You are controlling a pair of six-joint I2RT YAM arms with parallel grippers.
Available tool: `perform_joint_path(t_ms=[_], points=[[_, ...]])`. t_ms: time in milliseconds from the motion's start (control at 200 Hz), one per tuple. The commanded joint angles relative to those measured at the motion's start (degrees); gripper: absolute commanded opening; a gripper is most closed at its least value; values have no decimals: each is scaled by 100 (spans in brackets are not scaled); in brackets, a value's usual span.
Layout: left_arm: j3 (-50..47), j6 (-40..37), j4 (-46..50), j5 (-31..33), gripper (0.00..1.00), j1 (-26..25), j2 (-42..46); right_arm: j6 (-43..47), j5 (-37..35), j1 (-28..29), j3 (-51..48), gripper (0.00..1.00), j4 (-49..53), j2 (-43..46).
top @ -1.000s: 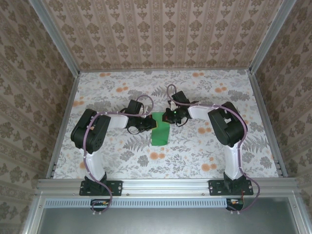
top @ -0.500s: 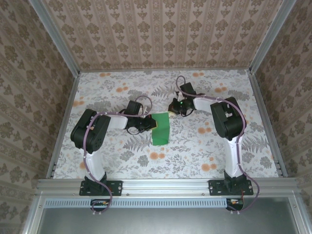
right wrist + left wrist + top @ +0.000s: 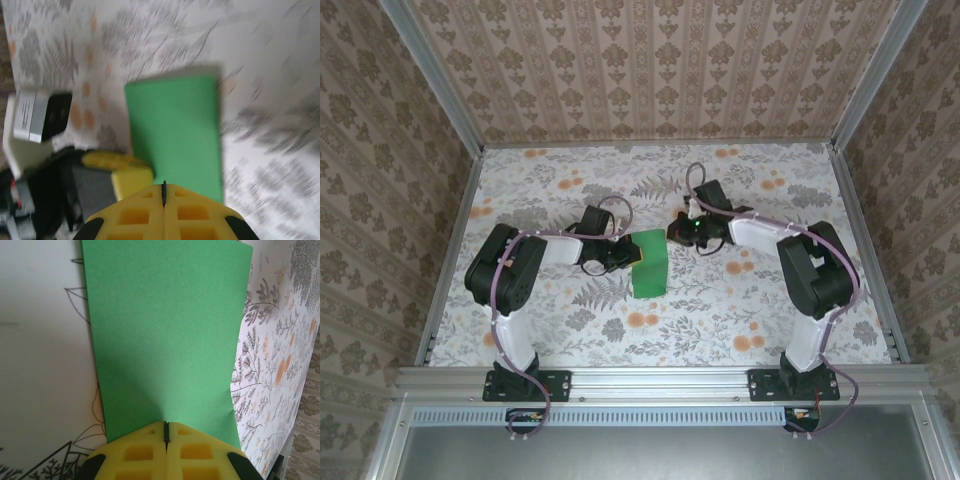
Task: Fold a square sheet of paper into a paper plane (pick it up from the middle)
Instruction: First fold in half a square sheet of paper at the center of the table.
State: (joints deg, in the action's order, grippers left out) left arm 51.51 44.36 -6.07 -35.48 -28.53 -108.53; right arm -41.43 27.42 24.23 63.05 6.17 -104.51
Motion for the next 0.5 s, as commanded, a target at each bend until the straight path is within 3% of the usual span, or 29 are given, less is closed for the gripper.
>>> perform_joint_path(t_ms=[0,200,495], points=[[-436,-98,1233,1391,0,23,-499,-403,-16,289,-455,0,-322,270],[-582,-42,979,1341,0,23,-434,-617,34,646,-485,0,-404,8],[-553,-46,1176,1380,0,5,-362,-660,390,662,-82,0,-169,-641]])
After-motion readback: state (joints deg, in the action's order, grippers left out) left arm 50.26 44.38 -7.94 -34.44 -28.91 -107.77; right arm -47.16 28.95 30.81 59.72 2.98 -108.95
